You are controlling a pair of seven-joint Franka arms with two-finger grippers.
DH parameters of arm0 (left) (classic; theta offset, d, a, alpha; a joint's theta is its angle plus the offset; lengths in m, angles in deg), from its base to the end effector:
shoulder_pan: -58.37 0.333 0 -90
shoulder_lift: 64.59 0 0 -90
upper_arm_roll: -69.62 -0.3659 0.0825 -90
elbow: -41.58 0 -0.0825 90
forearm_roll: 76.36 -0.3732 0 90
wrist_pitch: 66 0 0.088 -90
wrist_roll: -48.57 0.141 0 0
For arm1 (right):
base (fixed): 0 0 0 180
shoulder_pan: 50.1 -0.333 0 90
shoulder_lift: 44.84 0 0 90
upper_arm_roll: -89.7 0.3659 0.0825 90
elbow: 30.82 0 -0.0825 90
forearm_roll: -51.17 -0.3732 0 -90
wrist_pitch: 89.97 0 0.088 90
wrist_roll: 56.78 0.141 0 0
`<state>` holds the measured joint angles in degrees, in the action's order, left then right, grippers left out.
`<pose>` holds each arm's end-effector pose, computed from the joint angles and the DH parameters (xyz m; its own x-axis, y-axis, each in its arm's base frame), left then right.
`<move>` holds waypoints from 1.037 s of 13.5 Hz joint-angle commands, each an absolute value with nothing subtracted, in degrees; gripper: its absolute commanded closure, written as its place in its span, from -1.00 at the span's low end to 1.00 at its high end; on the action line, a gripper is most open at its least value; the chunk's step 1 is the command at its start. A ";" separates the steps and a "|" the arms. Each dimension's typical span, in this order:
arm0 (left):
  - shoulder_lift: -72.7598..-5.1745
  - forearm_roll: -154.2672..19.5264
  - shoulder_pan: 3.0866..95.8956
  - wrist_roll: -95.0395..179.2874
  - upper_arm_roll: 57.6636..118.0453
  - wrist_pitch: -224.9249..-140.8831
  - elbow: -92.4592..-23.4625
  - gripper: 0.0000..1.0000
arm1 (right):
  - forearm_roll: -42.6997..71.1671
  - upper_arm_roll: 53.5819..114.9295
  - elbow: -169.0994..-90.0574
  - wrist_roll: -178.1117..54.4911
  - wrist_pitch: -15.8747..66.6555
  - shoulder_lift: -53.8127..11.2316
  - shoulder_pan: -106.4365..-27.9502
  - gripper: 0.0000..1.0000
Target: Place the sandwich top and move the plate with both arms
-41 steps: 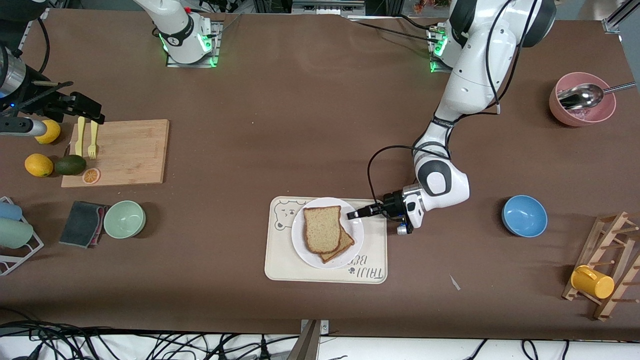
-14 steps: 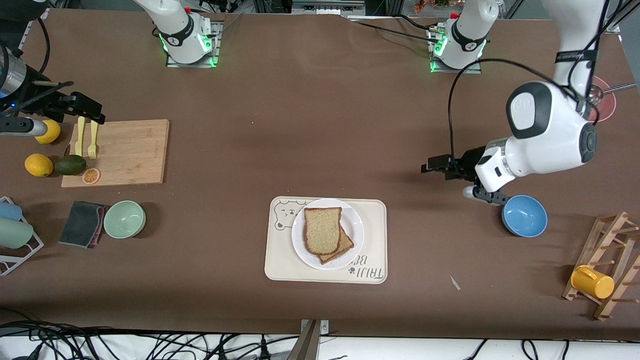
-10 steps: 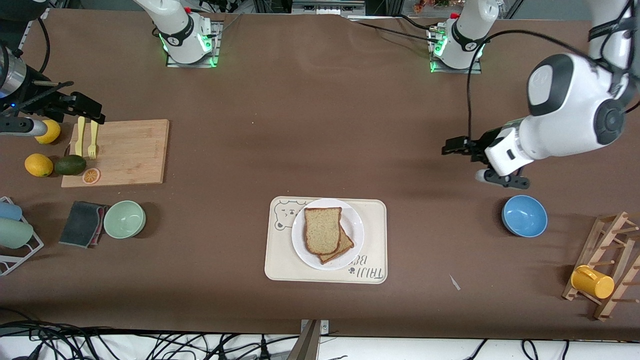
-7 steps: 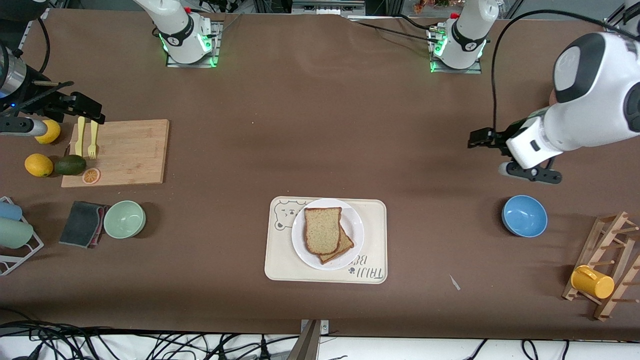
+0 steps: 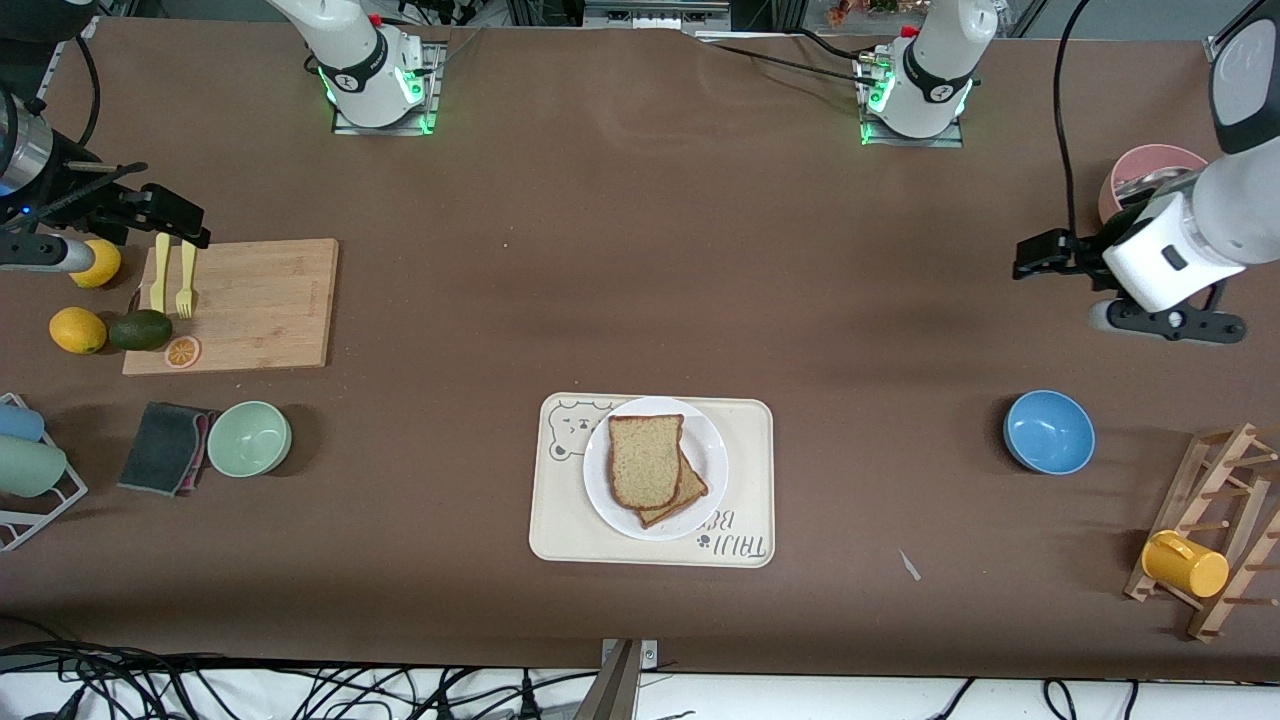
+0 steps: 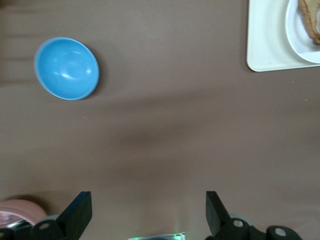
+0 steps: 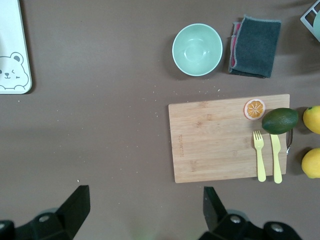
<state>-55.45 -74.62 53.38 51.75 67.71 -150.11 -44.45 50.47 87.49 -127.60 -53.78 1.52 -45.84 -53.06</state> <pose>0.5768 -0.0371 0.5745 0.9755 -0.1105 -0.1900 -0.1057 -0.9938 0.0355 0.5329 0.0085 0.5976 0.9964 -0.0396 -0.0754 -0.0403 -0.9991 -0.0089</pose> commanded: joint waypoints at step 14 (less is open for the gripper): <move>-55.36 -77.42 53.44 51.39 68.12 -149.94 -41.30 -1.00 | 50.11 87.42 -127.59 -53.88 2.14 -46.16 -53.26 -1.00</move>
<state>-55.68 -76.18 53.42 51.74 68.02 -150.25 -42.60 50.47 87.50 -127.61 -53.78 1.88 -45.84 -53.09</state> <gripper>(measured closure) 0.000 0.000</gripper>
